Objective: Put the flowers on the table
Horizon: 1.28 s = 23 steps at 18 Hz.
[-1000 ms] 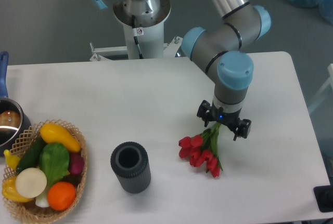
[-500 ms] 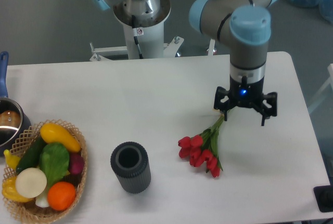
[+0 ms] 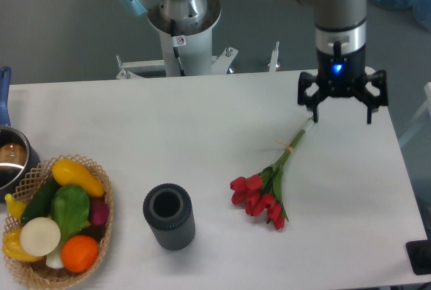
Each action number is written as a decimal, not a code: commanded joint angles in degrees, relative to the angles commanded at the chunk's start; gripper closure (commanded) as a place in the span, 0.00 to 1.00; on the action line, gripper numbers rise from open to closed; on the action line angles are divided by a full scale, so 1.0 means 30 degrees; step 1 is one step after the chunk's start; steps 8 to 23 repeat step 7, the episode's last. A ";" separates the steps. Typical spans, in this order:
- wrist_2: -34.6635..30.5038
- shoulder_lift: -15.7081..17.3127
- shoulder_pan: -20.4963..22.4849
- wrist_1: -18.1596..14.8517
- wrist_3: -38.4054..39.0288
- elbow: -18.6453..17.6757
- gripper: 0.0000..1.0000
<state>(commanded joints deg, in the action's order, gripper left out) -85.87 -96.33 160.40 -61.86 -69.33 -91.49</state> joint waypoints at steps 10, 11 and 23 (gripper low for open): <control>0.0059 0.0588 0.0646 -0.0708 -0.1471 -0.0352 0.00; 0.0059 0.0588 0.0646 -0.0708 -0.1471 -0.0352 0.00; 0.0059 0.0588 0.0646 -0.0708 -0.1471 -0.0352 0.00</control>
